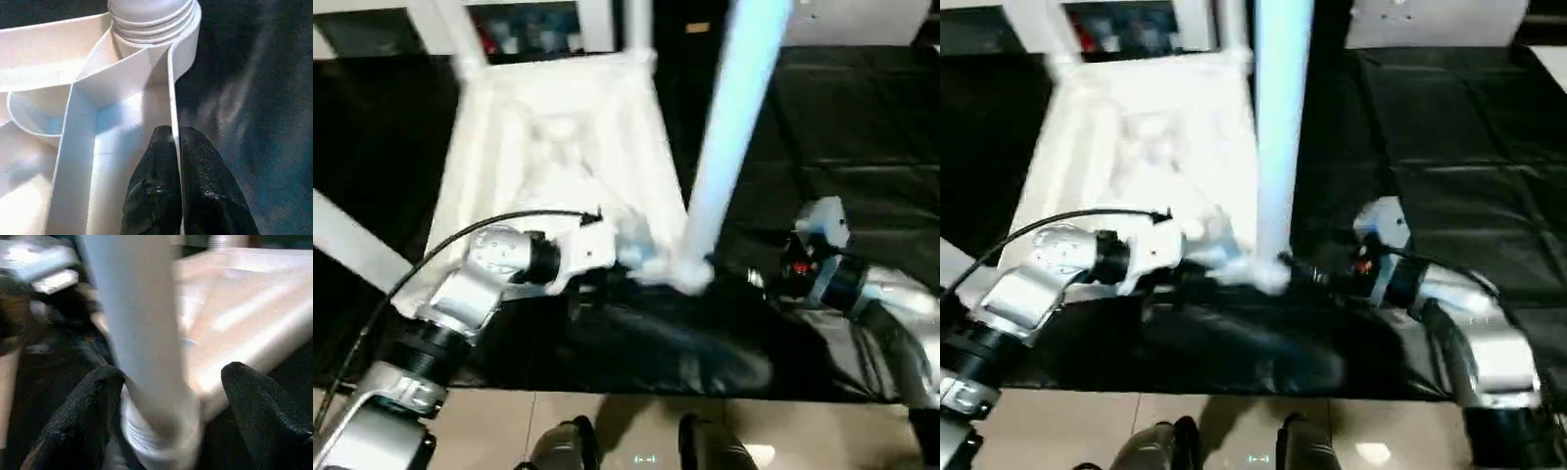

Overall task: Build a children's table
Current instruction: Rotate leg to tighten

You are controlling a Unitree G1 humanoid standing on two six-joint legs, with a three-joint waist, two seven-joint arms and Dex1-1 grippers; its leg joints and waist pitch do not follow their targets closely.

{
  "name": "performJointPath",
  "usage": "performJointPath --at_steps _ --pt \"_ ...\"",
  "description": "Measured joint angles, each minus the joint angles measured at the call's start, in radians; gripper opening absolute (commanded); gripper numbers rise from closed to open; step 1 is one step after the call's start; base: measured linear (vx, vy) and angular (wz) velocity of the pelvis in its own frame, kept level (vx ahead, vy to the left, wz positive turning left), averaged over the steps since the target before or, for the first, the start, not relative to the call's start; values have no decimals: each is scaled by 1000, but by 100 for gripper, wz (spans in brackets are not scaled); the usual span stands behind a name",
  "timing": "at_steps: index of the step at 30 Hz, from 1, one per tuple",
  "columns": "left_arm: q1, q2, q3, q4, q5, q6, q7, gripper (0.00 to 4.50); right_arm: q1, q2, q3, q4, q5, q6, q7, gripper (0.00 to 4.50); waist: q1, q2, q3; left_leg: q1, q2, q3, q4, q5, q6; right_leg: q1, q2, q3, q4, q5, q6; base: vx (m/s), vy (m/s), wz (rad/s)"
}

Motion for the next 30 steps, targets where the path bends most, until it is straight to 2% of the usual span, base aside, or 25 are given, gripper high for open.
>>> performJointPath --at_steps 2,4,5,10,17,21,24,27,30 --pt "-14 15 -18 20 -8 -34 -38 0 -27 -49 41 9 15 11 101 335 8 -3 -2 0 0 0 1 0 0 0 0 0 0 0 -1 0 0 0" --pt "-14 26 -24 28 -13 -56 -65 0 -35 -59 52 24 16 11 142 322 18 -8 -4 0 1 0 1 0 0 0 0 0 1 0 -1 0 0 0" --pt "-17 29 -26 35 -14 -69 -79 0 -49 -58 66 44 15 11 161 298 21 -8 -5 0 1 0 1 0 0 0 0 0 1 1 -1 0 0 0" --pt "-35 29 -35 64 -14 -98 -116 0 -97 -58 103 113 3 10 224 264 23 -9 -5 0 0 1 3 0 0 1 0 0 1 1 -2 0 0 0" --pt "-51 25 -38 98 -17 -131 -134 0 -139 -69 123 162 -2 5 265 206 28 -9 -5 0 1 0 3 0 0 0 0 0 2 1 -2 0 0 0" --pt "-53 25 -39 104 -18 -133 -137 0 -143 -66 124 165 -6 5 271 196 31 -9 -5 0 1 0 3 0 0 0 0 0 2 1 -2 0 0 0" --pt "-51 23 -31 92 -18 -101 -127 0 -125 -63 117 143 -4 15 251 194 34 -9 -5 1 1 0 3 0 0 1 0 0 2 1 -2 0 0 0" --pt "-31 11 -16 51 -17 -12 -86 0 -61 -38 86 75 2 38 160 193 35 -9 -6 3 1 1 3 0 0 2 0 0 2 1 -2 0 0 0" --pt "-7 -23 12 4 4 95 6 0 5 35 48 -7 -46 50 -29 193 24 -9 -7 6 1 1 3 0 -6 4 0 1 1 1 -1 0 0 0"
